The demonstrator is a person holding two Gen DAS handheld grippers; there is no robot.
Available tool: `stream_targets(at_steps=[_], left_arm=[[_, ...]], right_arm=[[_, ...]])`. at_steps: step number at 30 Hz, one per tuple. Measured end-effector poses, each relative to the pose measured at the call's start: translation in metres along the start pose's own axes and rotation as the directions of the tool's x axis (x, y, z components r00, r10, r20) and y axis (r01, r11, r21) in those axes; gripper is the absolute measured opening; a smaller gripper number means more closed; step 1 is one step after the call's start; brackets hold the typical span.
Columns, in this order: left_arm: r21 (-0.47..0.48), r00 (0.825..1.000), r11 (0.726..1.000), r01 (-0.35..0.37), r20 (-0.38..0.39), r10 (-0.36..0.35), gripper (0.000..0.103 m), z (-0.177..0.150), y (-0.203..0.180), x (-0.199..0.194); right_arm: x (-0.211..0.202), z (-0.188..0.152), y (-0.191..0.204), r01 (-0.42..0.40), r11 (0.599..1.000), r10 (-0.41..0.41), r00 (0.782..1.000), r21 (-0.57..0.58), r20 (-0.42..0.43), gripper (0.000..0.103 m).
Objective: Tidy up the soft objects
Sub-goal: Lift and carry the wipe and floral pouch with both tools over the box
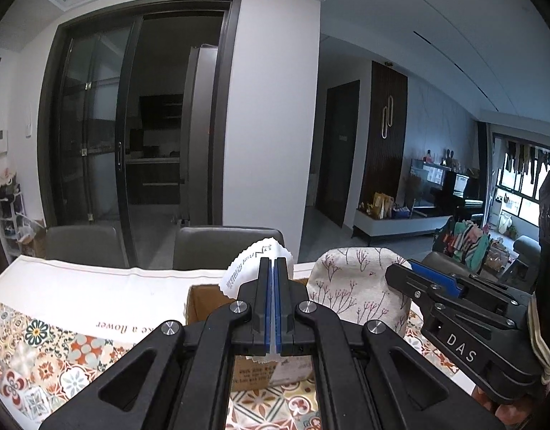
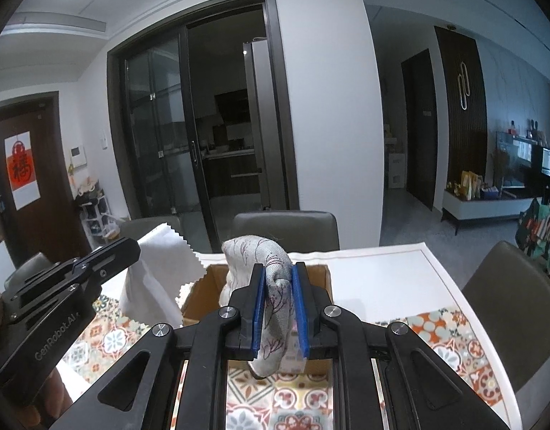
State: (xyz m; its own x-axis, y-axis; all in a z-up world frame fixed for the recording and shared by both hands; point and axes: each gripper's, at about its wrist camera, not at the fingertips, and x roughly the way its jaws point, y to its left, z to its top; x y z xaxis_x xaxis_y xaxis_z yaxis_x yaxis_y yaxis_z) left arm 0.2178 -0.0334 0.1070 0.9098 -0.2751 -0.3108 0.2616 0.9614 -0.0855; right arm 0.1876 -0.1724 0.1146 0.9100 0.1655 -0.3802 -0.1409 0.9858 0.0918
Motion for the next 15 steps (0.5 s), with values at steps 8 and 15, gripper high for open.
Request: stream_targets(at_steps=[8,15], left_arm=[[0.011,1.000,1.000,-0.009,0.000,0.009,0.003,0.006,0.008,0.029],[0.005,1.000,1.000,-0.014,-0.024,0.014,0.003,0.003,0.017,0.057]], right_arm=[[0.024,0.006,0.001,-0.002,1.000,0.002,1.000,-0.007,0.005,0.017],[0.055,0.012,0.000,-0.009,1.000,0.009,1.000,-0.020,-0.005,0.017]])
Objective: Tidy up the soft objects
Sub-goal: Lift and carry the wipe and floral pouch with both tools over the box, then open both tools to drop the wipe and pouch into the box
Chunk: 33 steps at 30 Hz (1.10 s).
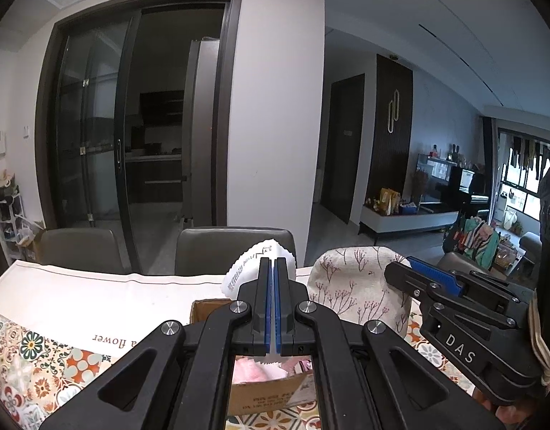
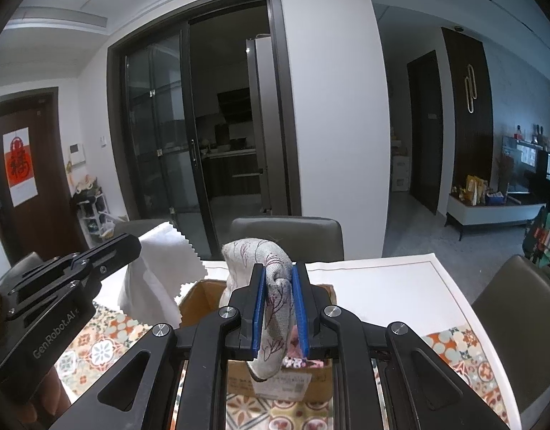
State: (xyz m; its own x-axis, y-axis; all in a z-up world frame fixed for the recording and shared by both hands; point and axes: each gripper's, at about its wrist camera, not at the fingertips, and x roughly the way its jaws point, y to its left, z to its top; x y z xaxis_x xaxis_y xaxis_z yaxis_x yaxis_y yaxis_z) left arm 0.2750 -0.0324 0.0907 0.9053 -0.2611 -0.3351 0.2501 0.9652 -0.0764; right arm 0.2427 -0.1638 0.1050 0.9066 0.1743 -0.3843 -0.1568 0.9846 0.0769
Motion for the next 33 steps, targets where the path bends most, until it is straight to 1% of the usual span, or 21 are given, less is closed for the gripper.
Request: stream_targets(at_steps=[9,16,21,24,26,28,29,30,31,33], left_arm=[[-0.013,0.998,1.000,0.002,-0.068,-0.003,0.003,-0.008,0.006,0.043],[-0.028,0.992,1.000,0.003,-0.129,-0.006,0.003,-0.023,0.011,0.072],[-0.030,0.984,1.000,-0.004,-0.176,-0.002,0.004,-0.035,0.016,0.094],[-0.028,0.980,1.000,-0.005,-0.201,-0.001,0.009,-0.041,0.016,0.101],[-0.028,0.977,1.000,-0.014,-0.214,0.008,0.016,-0.044,0.018,0.105],[-0.030,0.976,0.999,-0.023,-0.218,0.016,0.021,-0.045,0.019,0.105],[-0.028,0.976,0.999,-0.029,-0.217,0.022,0.022,-0.046,0.020,0.104],[-0.024,0.976,0.999,-0.038,-0.215,0.032,0.023,-0.045,0.021,0.102],[-0.020,0.976,0.999,-0.050,-0.213,0.045,0.024,-0.044,0.021,0.099],[-0.013,0.977,0.997,-0.072,-0.203,0.068,0.025,-0.042,0.019,0.092]], right_arm=[[0.043,-0.006,-0.006,-0.019,1.000,0.019,0.999,0.004,-0.047,0.017],[0.077,-0.014,-0.014,-0.030,0.999,0.032,0.994,0.015,-0.108,0.017],[0.102,-0.024,-0.021,-0.031,0.999,0.036,0.985,0.033,-0.171,0.017],[0.114,-0.031,-0.026,-0.026,0.999,0.034,0.980,0.044,-0.198,0.018],[0.119,-0.034,-0.027,-0.027,0.998,0.037,0.976,0.048,-0.213,0.019],[0.123,-0.036,-0.027,-0.026,0.999,0.035,0.974,0.044,-0.226,0.021],[0.124,-0.038,-0.027,-0.023,0.999,0.032,0.972,0.041,-0.231,0.026],[0.124,-0.039,-0.027,-0.022,0.999,0.031,0.972,0.042,-0.233,0.034],[0.123,-0.039,-0.027,-0.025,0.998,0.036,0.972,0.050,-0.231,0.036],[0.120,-0.039,-0.028,-0.017,0.999,0.028,0.974,0.052,-0.225,0.036]])
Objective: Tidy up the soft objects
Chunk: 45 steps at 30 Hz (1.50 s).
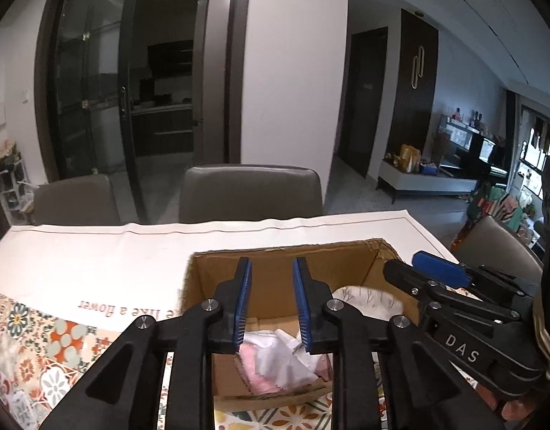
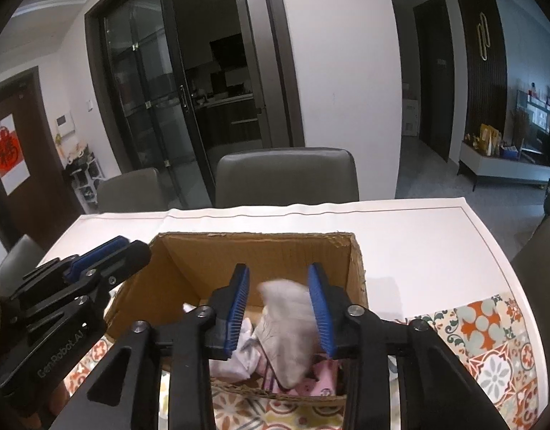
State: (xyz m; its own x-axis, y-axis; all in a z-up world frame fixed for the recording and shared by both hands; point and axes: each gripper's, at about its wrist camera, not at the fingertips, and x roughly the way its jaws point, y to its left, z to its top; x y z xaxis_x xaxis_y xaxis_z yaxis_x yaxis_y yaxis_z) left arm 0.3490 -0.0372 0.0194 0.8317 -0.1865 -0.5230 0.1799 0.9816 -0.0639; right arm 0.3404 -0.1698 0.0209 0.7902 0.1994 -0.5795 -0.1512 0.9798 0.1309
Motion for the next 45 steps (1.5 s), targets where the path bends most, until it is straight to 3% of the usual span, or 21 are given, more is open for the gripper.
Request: stream_targets(at_steps=[10,13,31,45], left_arm=[[0.019,0.993,0.994,-0.108,0.059,0.106,0.036,-0.001,-0.007,-0.064],[0.020,0.990,0.993,-0.121,0.075,0.119,0.038,-0.004,-0.012,-0.087],[0.002,0.979,0.986,-0.169,0.119,0.167,0.063,-0.035,-0.021,-0.195],[-0.004,0.984,0.991,-0.136,0.113,0.135,0.077,-0.071,-0.010,-0.248]], right_arm=[[-0.051,-0.006,0.008,0.008,1.000,-0.009,0.999,0.007,0.053,0.042],[-0.076,-0.008,0.012,0.012,1.000,-0.013,0.997,0.010,0.081,0.049],[-0.188,-0.034,0.040,0.058,0.998,-0.059,0.982,0.011,0.179,0.065],[-0.237,-0.079,0.063,0.129,0.991,-0.134,0.972,0.041,0.193,0.066]])
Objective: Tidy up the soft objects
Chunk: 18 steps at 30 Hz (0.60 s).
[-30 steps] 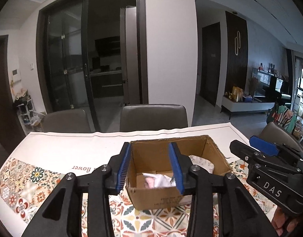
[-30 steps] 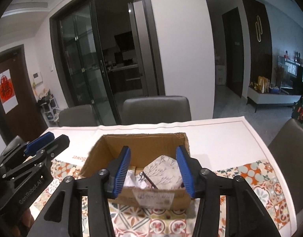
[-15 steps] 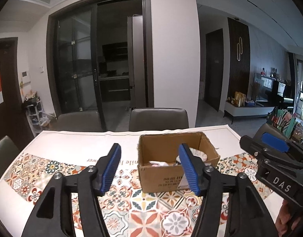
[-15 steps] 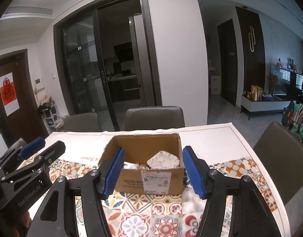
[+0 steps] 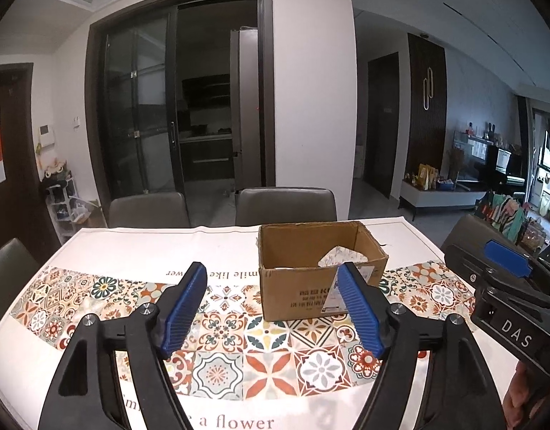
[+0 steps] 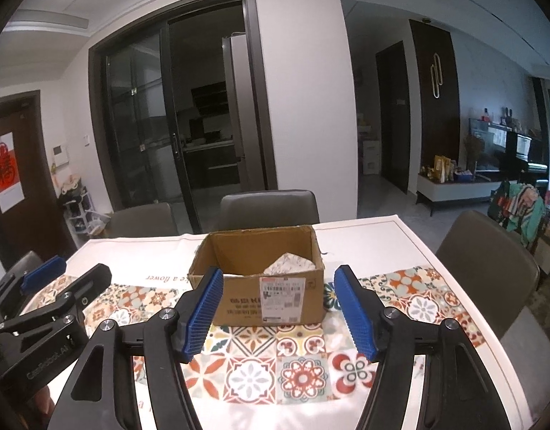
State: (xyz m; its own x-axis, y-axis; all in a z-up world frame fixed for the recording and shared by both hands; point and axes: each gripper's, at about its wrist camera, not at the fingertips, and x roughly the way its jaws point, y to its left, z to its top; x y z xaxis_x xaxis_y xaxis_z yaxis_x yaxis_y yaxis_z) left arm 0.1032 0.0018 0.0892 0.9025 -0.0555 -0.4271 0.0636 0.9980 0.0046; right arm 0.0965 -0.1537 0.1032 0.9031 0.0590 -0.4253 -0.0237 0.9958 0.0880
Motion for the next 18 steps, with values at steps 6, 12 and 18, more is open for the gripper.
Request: stream_targets(at_steps=[6,12,18], left_arm=[[-0.008,1.000,1.000,-0.017,0.021,0.017,0.081,-0.006,-0.004,-0.020],[-0.023,0.999,0.999,-0.034,0.034,0.034,0.085,-0.012,-0.014,-0.043],[-0.026,0.998,0.998,-0.048,0.037,0.049,0.086,-0.027,-0.025,-0.064]], right_arm=[[-0.022,-0.007,0.001,0.009,1.000,-0.009,1.000,-0.013,0.011,0.069],[-0.042,-0.009,-0.009,-0.005,1.000,0.005,1.000,-0.018,0.015,0.070],[-0.063,-0.018,-0.020,-0.015,1.000,0.015,1.000,-0.025,0.010,0.070]])
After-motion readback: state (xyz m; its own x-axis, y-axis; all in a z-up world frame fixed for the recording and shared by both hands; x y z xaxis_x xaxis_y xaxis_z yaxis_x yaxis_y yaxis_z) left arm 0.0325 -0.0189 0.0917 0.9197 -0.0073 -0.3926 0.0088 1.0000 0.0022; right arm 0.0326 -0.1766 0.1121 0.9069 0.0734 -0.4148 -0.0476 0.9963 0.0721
